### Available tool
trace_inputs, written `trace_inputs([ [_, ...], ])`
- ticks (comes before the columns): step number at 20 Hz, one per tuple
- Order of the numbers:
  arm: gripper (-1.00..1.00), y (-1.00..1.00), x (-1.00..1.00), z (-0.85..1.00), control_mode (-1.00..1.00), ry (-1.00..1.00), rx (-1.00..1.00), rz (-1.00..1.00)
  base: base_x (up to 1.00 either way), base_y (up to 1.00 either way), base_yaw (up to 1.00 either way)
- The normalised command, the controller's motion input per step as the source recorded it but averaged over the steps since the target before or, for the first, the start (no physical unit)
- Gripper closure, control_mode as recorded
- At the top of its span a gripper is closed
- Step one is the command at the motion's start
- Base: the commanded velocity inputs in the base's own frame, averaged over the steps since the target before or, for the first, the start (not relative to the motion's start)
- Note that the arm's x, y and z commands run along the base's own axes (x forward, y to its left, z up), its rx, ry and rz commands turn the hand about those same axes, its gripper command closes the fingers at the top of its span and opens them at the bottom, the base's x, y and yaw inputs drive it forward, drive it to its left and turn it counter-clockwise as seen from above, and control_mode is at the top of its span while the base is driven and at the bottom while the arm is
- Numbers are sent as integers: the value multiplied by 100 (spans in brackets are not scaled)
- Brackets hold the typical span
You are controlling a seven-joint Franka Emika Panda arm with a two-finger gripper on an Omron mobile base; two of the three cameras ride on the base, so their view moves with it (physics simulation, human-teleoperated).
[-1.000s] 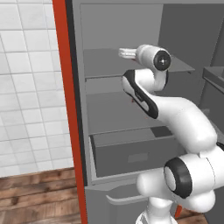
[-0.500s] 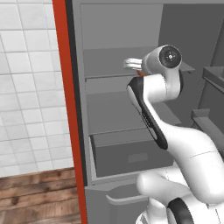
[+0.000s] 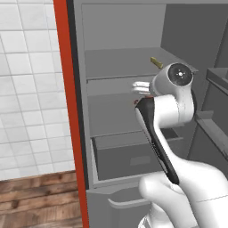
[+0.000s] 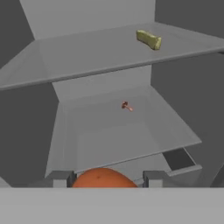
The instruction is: Pick the egg and butter from the fridge and place them by the bowl for mixing.
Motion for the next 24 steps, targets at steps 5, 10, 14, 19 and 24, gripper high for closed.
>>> trace_inputs([
  [5, 100, 0, -13, 0, 100, -2, 0, 0, -16, 0, 0],
  [10, 100, 0, 0, 0, 100, 0, 0, 0, -100, 24, 0],
  [14, 100, 0, 0, 0, 100, 0, 0, 0, -100, 69, 0],
  [19, 100, 0, 0, 0, 100, 0, 0, 0, -100, 95, 2],
  [24, 100, 0, 0, 0, 100, 0, 0, 0, -100, 71, -31],
])
